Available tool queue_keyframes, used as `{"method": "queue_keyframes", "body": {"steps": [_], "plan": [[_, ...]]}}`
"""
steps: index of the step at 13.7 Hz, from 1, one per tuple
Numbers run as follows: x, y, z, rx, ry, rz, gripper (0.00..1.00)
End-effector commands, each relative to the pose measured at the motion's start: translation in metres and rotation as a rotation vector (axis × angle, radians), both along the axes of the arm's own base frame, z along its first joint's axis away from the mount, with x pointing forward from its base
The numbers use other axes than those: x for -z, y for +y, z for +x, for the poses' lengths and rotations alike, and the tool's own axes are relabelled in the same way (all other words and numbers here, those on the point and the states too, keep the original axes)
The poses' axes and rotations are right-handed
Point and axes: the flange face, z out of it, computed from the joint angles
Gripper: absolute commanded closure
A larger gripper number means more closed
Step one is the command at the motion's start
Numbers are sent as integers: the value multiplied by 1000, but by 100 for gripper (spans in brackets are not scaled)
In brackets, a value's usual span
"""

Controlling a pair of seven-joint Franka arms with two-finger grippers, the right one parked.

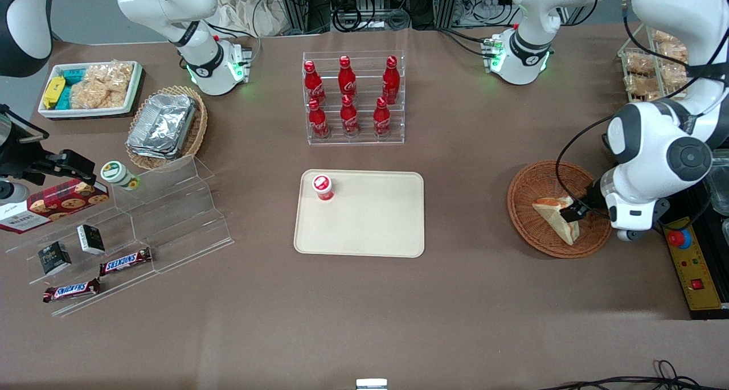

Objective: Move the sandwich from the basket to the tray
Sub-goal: 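Lower the left gripper into the basket and grasp the sandwich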

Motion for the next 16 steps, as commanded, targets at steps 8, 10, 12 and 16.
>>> {"method": "queue_keyframes", "body": {"steps": [8, 10, 12, 16], "plan": [[66, -4, 1, -26, 37, 13, 0], [72, -5, 3, -24, 31, 12, 63], [64, -4, 4, -30, 38, 14, 100], [17, -7, 25, 3, 21, 12, 100]]}}
